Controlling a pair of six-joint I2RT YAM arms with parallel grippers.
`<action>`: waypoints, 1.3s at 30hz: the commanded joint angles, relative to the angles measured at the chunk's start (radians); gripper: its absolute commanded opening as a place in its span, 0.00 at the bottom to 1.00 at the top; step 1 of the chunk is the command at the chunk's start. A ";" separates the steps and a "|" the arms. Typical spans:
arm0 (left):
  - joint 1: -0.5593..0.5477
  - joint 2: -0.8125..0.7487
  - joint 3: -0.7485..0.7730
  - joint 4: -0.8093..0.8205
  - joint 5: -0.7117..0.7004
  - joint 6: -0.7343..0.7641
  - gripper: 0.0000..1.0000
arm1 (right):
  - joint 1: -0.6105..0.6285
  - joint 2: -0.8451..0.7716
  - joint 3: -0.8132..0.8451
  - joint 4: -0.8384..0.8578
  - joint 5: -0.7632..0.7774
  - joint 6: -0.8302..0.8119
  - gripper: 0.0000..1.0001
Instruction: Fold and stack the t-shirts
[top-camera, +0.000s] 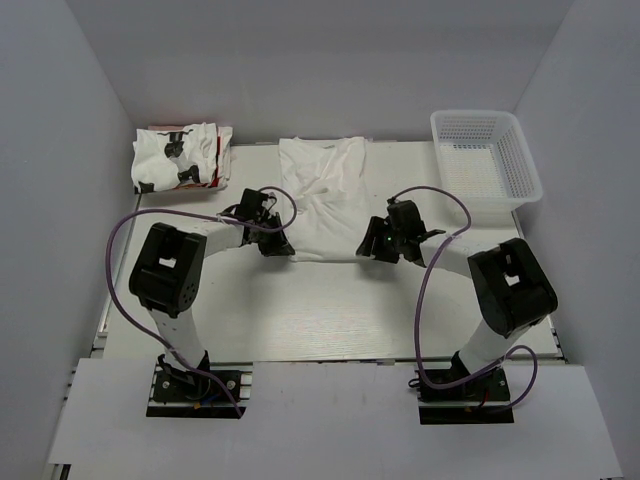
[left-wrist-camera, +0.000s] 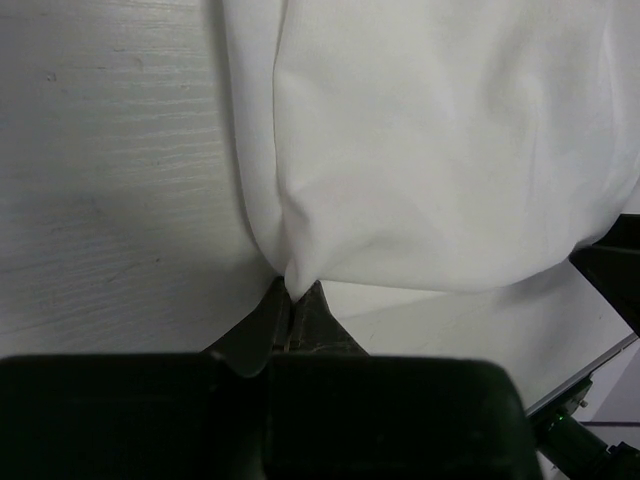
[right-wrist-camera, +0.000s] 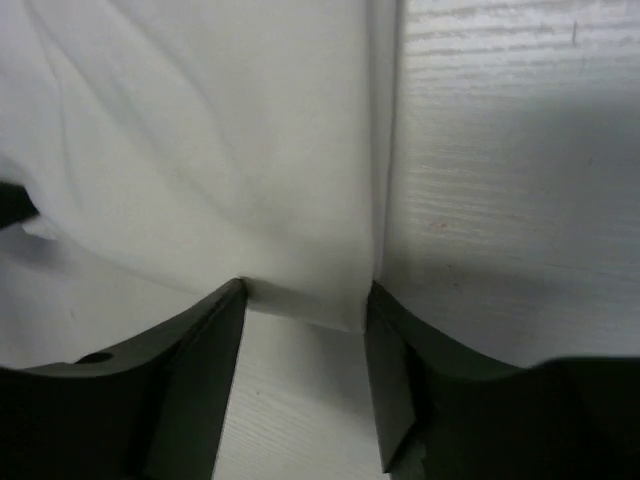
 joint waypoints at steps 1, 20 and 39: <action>-0.007 -0.010 -0.051 -0.102 -0.051 0.017 0.00 | -0.006 0.043 0.013 -0.027 0.003 0.016 0.52; -0.142 -0.629 -0.193 -0.316 -0.069 -0.018 0.00 | 0.051 -0.472 0.034 -0.441 -0.192 -0.122 0.00; -0.128 -0.672 0.069 -0.367 -0.431 -0.128 0.00 | 0.037 -0.292 0.417 -0.377 -0.122 -0.079 0.00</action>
